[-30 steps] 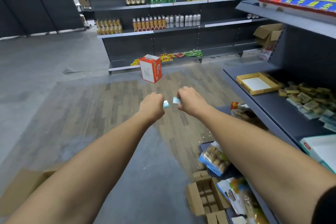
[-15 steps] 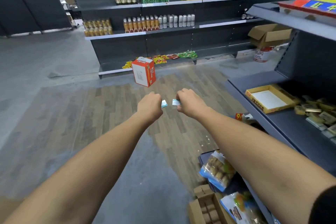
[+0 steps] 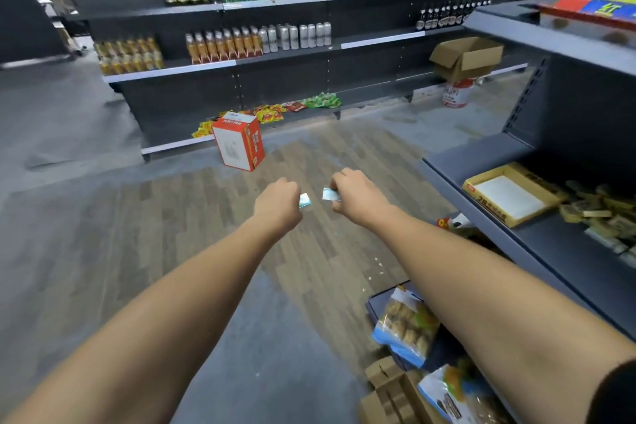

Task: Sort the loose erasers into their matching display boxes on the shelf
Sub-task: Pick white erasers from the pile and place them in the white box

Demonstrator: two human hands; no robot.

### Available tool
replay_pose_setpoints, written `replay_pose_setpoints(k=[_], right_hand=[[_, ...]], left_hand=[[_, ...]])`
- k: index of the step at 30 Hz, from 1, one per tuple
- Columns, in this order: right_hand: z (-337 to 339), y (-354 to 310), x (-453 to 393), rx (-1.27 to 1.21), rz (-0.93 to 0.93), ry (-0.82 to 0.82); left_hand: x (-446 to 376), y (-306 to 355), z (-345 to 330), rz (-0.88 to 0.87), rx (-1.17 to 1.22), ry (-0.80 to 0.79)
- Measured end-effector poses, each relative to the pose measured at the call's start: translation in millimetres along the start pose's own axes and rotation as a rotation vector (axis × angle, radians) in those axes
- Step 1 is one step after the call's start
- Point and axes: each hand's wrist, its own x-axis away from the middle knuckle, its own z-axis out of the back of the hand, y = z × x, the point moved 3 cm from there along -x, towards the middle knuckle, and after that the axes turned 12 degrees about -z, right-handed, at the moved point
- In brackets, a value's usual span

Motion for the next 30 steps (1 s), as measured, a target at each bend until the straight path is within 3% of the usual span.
replay_pose_setpoints(k=[6, 13, 23, 30], right_hand=[[30, 52, -15, 0.013, -0.069, 0.063], [77, 155, 5, 0.059, -0.25, 0.148], [111, 282, 96, 0.081, -0.653, 0.189], [122, 331, 176, 0.038, -0.986, 0.22]], left_hand=[[-56, 46, 10, -0.112, 0.003, 0.019], [-110, 155, 14, -0.307, 0.024, 0.04], [-140, 320, -5, -0.703, 0.059, 0.008], [-131, 407, -22, -0.939, 0.083, -0.097]])
